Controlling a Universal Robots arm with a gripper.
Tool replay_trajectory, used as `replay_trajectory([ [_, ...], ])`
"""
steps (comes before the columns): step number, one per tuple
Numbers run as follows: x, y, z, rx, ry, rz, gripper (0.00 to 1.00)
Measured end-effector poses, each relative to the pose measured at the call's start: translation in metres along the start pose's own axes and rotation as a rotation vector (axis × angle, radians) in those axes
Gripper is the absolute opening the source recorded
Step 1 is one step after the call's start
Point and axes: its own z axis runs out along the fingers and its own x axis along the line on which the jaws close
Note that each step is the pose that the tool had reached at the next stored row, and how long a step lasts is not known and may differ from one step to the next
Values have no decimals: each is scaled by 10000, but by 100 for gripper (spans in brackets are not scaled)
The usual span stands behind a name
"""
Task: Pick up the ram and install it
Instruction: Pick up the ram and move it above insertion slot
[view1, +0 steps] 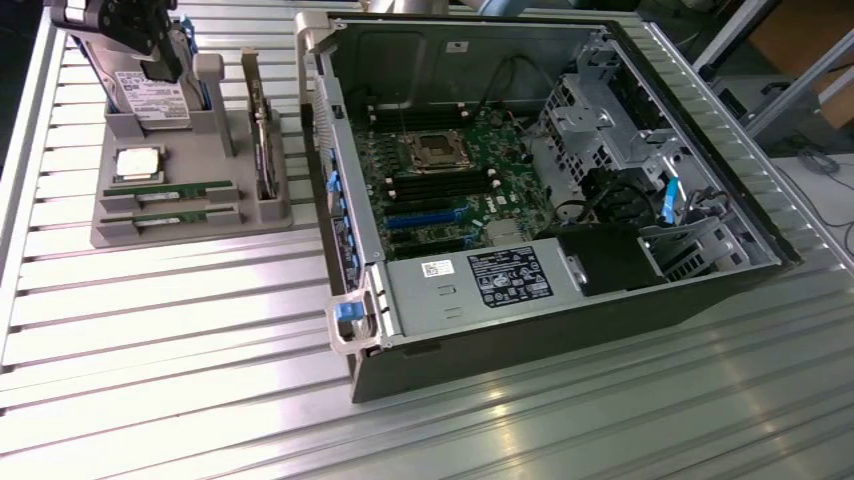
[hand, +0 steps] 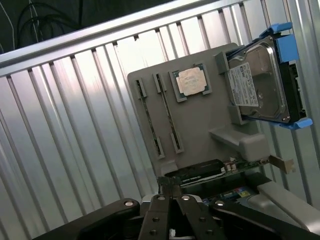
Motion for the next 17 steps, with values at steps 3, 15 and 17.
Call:
replay_trajectory([
  [3,0,0,0,-7,-7,-189,10],
  [15,0,0,1,-49,-44,-1258,10],
  [17,0,0,1,-61,-55,-1552,10],
])
